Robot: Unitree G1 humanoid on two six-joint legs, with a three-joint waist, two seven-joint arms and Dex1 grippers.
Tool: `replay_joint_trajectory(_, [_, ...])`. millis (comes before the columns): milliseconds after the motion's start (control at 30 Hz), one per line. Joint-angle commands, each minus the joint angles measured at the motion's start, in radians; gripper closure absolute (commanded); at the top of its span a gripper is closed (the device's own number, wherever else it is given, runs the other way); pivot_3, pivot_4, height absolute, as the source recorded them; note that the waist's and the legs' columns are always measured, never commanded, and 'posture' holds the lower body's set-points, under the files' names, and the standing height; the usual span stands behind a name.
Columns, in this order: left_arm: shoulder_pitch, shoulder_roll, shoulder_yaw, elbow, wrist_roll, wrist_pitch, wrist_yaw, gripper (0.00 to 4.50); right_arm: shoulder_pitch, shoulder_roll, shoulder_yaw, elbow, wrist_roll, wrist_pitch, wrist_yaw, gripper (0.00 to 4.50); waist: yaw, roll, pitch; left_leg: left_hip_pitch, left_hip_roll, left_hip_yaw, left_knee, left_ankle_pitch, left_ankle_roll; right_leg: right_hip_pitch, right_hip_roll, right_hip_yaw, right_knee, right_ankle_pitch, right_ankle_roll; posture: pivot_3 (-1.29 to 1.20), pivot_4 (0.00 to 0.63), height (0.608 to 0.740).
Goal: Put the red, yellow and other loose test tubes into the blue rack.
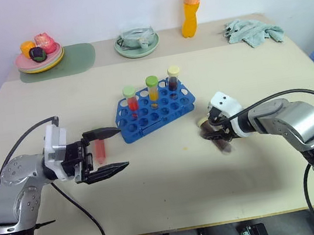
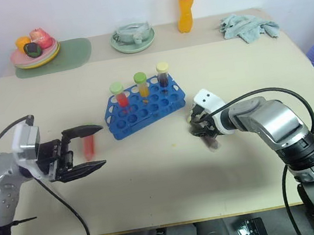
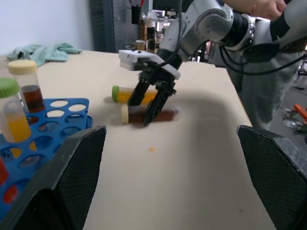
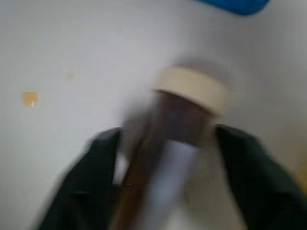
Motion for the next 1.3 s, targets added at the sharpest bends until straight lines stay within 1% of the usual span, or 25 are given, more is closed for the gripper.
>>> replay_joint_trajectory(33, [0.012, 0.006, 0.025, 0.002, -0.003, -0.032, -0.014, 0.00, 0.007, -0.036, 0.042, -0.057, -0.062, -0.065, 0.025, 3.48, 0.000, 0.000, 0.000, 0.000, 0.000, 0.000, 0.000, 0.000, 0.000, 0.000, 0.000, 0.000, 0.000, 0.000, 0.000, 0.00, 0.150, 0.740])
replay_joint_trajectory(67, [0.015, 0.005, 0.024, 0.005, -0.003, -0.036, -0.016, 0.00, 0.010, -0.038, 0.047, -0.060, -0.073, -0.080, 0.029, 3.71, 0.000, 0.000, 0.000, 0.000, 0.000, 0.000, 0.000, 0.000, 0.000, 0.000, 0.000, 0.000, 0.000, 0.000, 0.000, 0.00, 0.150, 0.740])
replay_joint_trajectory(233, [0.023, 0.007, 0.022, 0.026, 0.002, -0.055, -0.032, 0.00, 0.010, -0.024, 0.032, -0.094, -0.092, -0.121, 0.047, 3.73, -0.001, 0.000, 0.000, 0.000, 0.000, 0.000, 0.000, 0.000, 0.000, 0.000, 0.000, 0.000, 0.000, 0.000, 0.000, 0.00, 0.150, 0.740])
replay_joint_trajectory(300, [0.024, 0.006, 0.021, 0.037, 0.004, -0.063, -0.038, 0.00, 0.012, -0.010, -0.003, -0.114, -0.084, -0.172, 0.060, 3.73, -0.001, 0.000, 0.000, 0.000, 0.000, 0.000, 0.000, 0.000, 0.000, 0.000, 0.000, 0.000, 0.000, 0.000, 0.000, 0.00, 0.150, 0.740])
replay_joint_trajectory(367, [0.024, 0.005, 0.022, 0.045, 0.004, -0.068, -0.041, 0.00, 0.016, 0.023, -0.068, -0.132, -0.042, -0.219, 0.078, 3.73, -0.002, 0.000, 0.000, 0.000, 0.000, 0.000, 0.000, 0.000, 0.000, 0.000, 0.000, 0.000, 0.000, 0.000, 0.000, 0.00, 0.150, 0.740])
replay_joint_trajectory(467, [0.033, -0.003, 0.034, 0.063, -0.001, -0.076, -0.035, 0.00, 0.029, 0.190, -0.283, -0.157, 0.138, -0.348, 0.107, 3.73, -0.003, 0.000, 0.000, 0.000, 0.000, 0.000, 0.000, 0.000, 0.000, 0.000, 0.000, 0.000, 0.000, 0.000, 0.000, 0.00, 0.150, 0.740])
replay_joint_trajectory(500, [0.039, -0.007, 0.039, 0.067, -0.003, -0.079, -0.031, 0.00, 0.036, 0.244, -0.338, -0.155, 0.172, -0.400, 0.103, 3.73, -0.003, 0.000, 0.000, 0.000, 0.000, 0.000, 0.000, 0.000, 0.000, 0.000, 0.001, 0.000, 0.000, 0.000, 0.001, 0.00, 0.150, 0.740])
replay_joint_trajectory(633, [0.045, -0.024, 0.052, 0.080, -0.018, -0.080, -0.014, 0.00, 0.044, 0.437, -0.440, -0.092, 0.200, -0.598, 0.041, 3.73, 0.000, -0.001, 0.000, 0.001, 0.000, 0.000, 0.000, 0.000, 0.000, 0.000, 0.001, 0.000, 0.001, 0.003, 0.003, 0.00, 0.150, 0.740])
replay_joint_trajectory(767, [0.041, -0.054, 0.066, 0.116, -0.019, -0.100, -0.008, 0.00, 0.023, 0.644, -0.439, 0.091, 0.083, -0.885, -0.061, 3.73, -0.006, 0.000, 0.000, 0.005, 0.000, 0.000, 0.000, 0.001, -0.004, 0.001, 0.002, 0.000, 0.001, 0.005, 0.001, 0.00, 0.150, 0.740])
replay_joint_trajectory(867, [0.040, -0.074, 0.080, 0.142, -0.021, -0.115, -0.006, 0.00, 0.020, 0.731, -0.439, 0.257, 0.004, -1.092, -0.086, 3.73, -0.015, 0.000, 0.000, 0.010, 0.001, 0.000, -0.002, 0.001, -0.006, 0.003, 0.003, 0.001, 0.001, 0.005, 0.001, 0.00, 0.150, 0.740])
replay_joint_trajectory(1000, [0.045, -0.097, 0.095, 0.180, -0.021, -0.142, -0.010, 0.00, 0.004, 0.795, -0.447, 0.506, -0.067, -1.353, -0.088, 3.73, -0.032, 0.000, 0.000, 0.011, 0.001, 0.000, -0.004, 0.002, -0.005, 0.002, 0.003, 0.001, 0.002, 0.006, 0.001, 0.00, 0.150, 0.740])
replay_joint_trajectory(1100, [0.049, -0.115, 0.105, 0.178, -0.022, -0.153, 0.008, 0.00, -0.025, 0.827, -0.449, 0.685, -0.086, -1.489, -0.064, 3.73, -0.048, 0.000, 0.000, 0.012, 0.001, 0.000, -0.005, 0.005, -0.008, 0.002, 0.004, 0.001, 0.004, 0.006, 0.001, 0.00, 0.150, 0.740])
replay_joint_trajectory(1200, [0.056, -0.120, 0.111, 0.150, -0.025, -0.146, 0.030, 0.00, -0.047, 0.842, -0.444, 0.811, -0.094, -1.574, -0.032, 3.73, -0.055, 0.000, 0.000, 0.012, 0.001, 0.000, -0.007, 0.005, -0.008, 0.002, 0.004, 0.001, 0.004, 0.006, 0.001, 0.00, 0.150, 0.740])
replay_joint_trajectory(1300, [0.068, -0.116, 0.114, 0.116, -0.031, -0.133, 0.051, 0.00, -0.065, 0.857, -0.442, 0.885, -0.094, -1.623, -0.009, 3.73, -0.057, 0.000, 0.000, 0.013, 0.002, 0.000, -0.008, 0.005, -0.008, 0.002, 0.005, 0.002, 0.004, 0.006, 0.001, 0.00, 0.150, 0.740])
